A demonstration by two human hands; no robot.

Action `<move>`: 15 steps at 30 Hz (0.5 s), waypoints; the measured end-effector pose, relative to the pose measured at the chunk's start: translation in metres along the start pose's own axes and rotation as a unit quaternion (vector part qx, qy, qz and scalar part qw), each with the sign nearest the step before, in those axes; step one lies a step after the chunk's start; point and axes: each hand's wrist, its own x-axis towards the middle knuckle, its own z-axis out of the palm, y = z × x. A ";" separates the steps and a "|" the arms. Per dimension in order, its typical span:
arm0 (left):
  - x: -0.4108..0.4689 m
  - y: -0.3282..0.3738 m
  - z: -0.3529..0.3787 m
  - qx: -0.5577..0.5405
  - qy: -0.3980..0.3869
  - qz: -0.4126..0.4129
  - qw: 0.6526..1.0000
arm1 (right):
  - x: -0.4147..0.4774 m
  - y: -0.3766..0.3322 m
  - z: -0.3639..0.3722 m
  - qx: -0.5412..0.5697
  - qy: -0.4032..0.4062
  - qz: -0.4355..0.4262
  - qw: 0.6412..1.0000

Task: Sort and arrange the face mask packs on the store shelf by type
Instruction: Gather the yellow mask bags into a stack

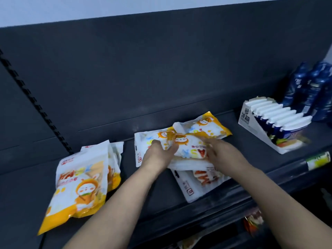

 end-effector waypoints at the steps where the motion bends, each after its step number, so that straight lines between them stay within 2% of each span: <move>1: 0.002 0.004 0.006 -0.040 0.012 -0.018 0.999 | 0.002 0.005 0.000 0.006 -0.021 -0.023 0.999; 6: 0.003 0.013 0.018 -0.202 -0.001 -0.075 0.976 | 0.011 0.020 -0.009 0.027 -0.030 -0.093 0.995; 11: -0.004 0.017 0.000 -0.186 -0.023 -0.044 0.981 | 0.024 0.028 -0.019 0.065 -0.004 -0.132 0.989; 13: -0.007 0.019 -0.010 -0.186 -0.073 -0.008 0.980 | 0.028 0.026 -0.020 0.064 0.026 -0.158 0.985; 15: -0.009 0.022 -0.016 -0.186 -0.124 0.030 0.974 | 0.030 0.021 -0.026 0.110 0.014 -0.145 0.983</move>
